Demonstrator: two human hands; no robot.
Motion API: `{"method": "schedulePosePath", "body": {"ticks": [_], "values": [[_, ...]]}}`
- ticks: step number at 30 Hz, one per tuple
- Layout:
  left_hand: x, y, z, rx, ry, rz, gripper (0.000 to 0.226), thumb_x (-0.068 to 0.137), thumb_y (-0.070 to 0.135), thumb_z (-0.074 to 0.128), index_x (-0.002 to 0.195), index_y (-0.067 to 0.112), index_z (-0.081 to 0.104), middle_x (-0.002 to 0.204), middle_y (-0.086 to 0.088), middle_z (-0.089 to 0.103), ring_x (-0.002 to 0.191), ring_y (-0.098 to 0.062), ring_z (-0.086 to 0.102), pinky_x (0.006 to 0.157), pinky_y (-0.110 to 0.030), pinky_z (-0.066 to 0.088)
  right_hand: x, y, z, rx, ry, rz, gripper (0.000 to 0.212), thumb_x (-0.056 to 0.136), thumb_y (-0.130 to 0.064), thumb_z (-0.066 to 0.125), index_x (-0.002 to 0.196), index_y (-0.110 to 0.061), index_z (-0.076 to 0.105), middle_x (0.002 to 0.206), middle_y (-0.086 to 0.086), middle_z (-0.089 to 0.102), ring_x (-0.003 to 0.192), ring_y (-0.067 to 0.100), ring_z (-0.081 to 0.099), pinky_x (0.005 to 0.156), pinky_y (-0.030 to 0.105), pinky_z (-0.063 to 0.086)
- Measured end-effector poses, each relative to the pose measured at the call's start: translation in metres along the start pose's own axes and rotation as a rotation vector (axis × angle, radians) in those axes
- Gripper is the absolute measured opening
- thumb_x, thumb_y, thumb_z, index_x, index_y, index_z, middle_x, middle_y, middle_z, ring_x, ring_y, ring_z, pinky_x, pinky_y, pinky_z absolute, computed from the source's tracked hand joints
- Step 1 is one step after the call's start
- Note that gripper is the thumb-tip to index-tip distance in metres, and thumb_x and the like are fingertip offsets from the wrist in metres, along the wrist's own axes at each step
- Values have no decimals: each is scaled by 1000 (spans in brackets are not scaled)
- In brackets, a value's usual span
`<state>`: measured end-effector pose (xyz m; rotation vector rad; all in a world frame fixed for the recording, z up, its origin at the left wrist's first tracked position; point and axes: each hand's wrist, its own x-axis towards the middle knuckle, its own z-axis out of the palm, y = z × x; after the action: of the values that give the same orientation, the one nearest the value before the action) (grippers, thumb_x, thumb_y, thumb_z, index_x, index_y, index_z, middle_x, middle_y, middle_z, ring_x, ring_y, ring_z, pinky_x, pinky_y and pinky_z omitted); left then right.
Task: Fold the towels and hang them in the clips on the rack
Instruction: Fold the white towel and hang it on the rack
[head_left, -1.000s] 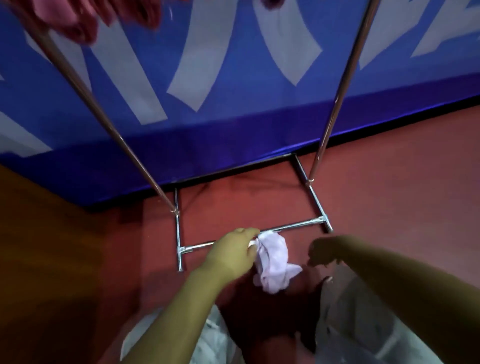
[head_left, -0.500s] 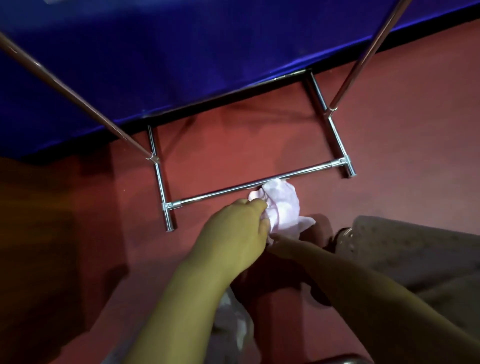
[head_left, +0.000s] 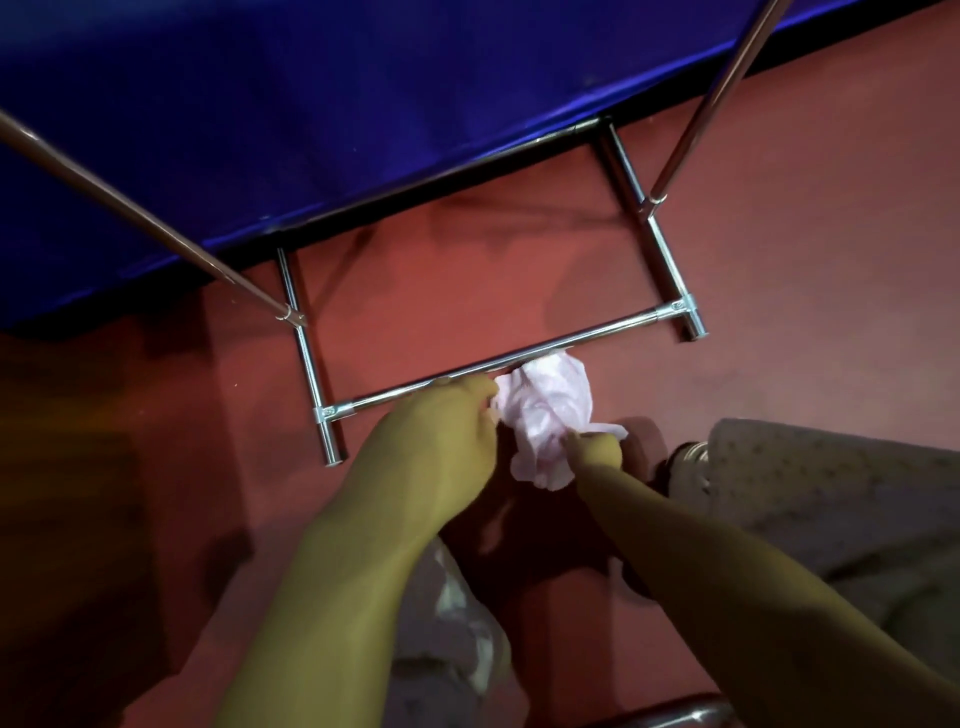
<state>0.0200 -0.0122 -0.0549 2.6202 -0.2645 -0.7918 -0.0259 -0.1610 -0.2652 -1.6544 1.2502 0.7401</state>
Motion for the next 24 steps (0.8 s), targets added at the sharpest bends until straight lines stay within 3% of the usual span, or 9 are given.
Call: {"method": "schedulePosePath", "body": {"ticks": [2, 5, 6, 9, 13, 17, 19, 22, 24], "values": [[1, -8, -2, -13, -25, -29, 31, 92, 19, 50, 123, 20, 57, 121, -7, 63, 113, -24, 58, 98, -36, 44, -17, -7, -8, 122, 18, -96, 40, 98, -29, 46, 122, 2, 56, 118, 19, 61, 112, 29, 57, 75, 19, 43], [-2, -20, 0, -18, -56, -57, 36, 90, 22, 55, 126, 18, 55, 123, -10, 61, 113, -27, 58, 97, -35, 44, -56, -18, -25, 438, -14, -233, 12, 86, -11, 61, 77, -4, 56, 78, 13, 55, 78, 24, 56, 49, 19, 42], [-6, -22, 1, -21, -49, -59, 39, 89, 23, 57, 128, 18, 54, 124, -11, 60, 113, -27, 57, 97, -34, 44, -72, -21, -34, 493, -55, -304, 17, 84, -8, 61, 70, -8, 51, 71, 10, 52, 71, 23, 55, 47, 20, 41], [-31, -22, 9, -146, -30, -90, 53, 86, 26, 63, 136, 19, 46, 134, -11, 51, 123, -25, 50, 102, -29, 39, -128, -39, -69, 622, -296, -442, 16, 88, -9, 55, 72, -12, 54, 61, 3, 53, 52, 17, 53, 48, 22, 41], [-77, -9, 25, -472, -19, -122, 82, 80, 34, 72, 146, 22, 25, 152, -5, 30, 136, -19, 34, 112, -31, 29, -204, -57, -122, 791, -550, -531, 30, 88, 1, 35, 69, -17, 49, 62, 2, 53, 52, 13, 52, 54, 25, 41], [-114, 18, 16, -767, 44, -62, 96, 78, 34, 73, 149, 32, 9, 148, 2, 30, 135, -13, 34, 110, -32, 33, -270, -57, -164, 719, -822, -714, 20, 64, 2, 44, 76, -12, 51, 67, 5, 57, 57, 15, 55, 55, 23, 44], [-127, 33, 2, -821, 105, -29, 97, 78, 31, 74, 149, 33, 7, 138, 4, 39, 125, -7, 41, 100, -23, 37, -298, -57, -181, 664, -920, -789, 34, 49, -2, 50, 81, -11, 58, 69, 7, 62, 59, 18, 60, 54, 22, 49], [-141, 52, -19, -883, 184, 24, 93, 69, 24, 81, 144, 32, 27, 136, 5, 49, 116, -9, 53, 86, -18, 48, -329, -61, -200, 605, -1004, -892, 42, 43, -6, 52, 81, -13, 69, 76, 10, 66, 67, 21, 64, 62, 27, 54], [-149, 62, -35, -840, 231, 61, 49, 74, 14, 76, 116, 31, 57, 117, 2, 62, 102, -10, 58, 71, -13, 51, -347, -66, -211, 589, -992, -963, 45, 42, -5, 52, 82, -14, 71, 79, 10, 67, 72, 23, 65, 69, 29, 54]]}}
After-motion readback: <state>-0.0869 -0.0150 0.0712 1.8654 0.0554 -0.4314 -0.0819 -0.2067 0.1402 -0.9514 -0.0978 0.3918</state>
